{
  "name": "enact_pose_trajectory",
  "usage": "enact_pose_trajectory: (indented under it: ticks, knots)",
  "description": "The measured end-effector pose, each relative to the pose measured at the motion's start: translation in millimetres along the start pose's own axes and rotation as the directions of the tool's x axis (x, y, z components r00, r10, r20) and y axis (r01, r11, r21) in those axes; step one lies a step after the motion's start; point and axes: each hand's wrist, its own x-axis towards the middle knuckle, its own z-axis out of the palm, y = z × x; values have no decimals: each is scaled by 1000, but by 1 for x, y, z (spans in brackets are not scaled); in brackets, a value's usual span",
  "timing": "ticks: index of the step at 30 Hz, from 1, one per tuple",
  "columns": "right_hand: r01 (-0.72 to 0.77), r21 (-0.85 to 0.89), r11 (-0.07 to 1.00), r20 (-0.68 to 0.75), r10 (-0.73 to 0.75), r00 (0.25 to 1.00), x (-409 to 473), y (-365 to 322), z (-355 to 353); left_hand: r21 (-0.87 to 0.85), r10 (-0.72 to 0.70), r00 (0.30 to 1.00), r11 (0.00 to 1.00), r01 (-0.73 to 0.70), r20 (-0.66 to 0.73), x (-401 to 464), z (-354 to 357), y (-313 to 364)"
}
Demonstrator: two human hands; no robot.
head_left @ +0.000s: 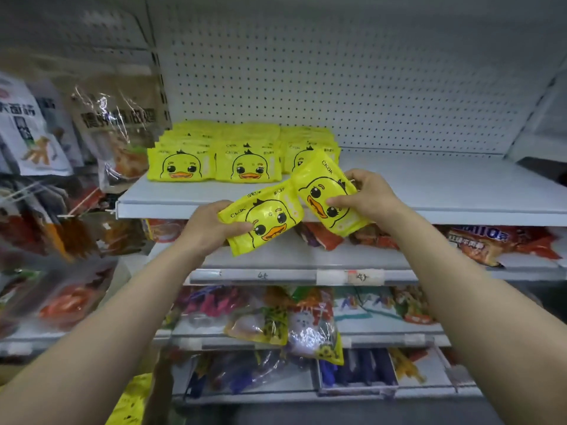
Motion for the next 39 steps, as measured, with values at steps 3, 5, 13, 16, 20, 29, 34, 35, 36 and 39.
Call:
enact_pose_trajectory:
  ticks: [3,5,13,16,20,29,34,35,36,39]
  knots:
    - [10,-96,995,41,-6,999,58,-5,-12,19,-18,997,1000,16,72,40,-7,11]
    - [47,-208,977,51,-38,998,96,-9,-16,37,-12,991,999,7,134,69,-12,16]
    - [188,-607,772,278,-16,960,190,-12,-3,220,-85,965,975,30,248,151,-24,14]
    - [219,-597,772,282,-54,958,207,-9,2,260,-96,957,965,22,275,161,-18,15]
    - [273,-618,737,255,-141,957,218,-5,9,232,-80,962,973,18,261,171,-6,19]
    - [410,-443,797,182,-368,912,206,-3,5,203,-44,984,979,8,172,184,26,22]
    - [445,-401,801,516,-204,832,174,-24,2,172,3,985,984,-33,171,191,42,32]
    - [473,-449,758,536,-196,822,173,-23,5,156,15,985,987,-43,174,192,45,34]
    - [501,-479,721,536,-211,817,173,-21,7,143,18,987,989,-41,163,193,49,35]
    - [518,-500,694,499,-258,828,178,-10,6,179,117,991,976,-126,60,198,57,34]
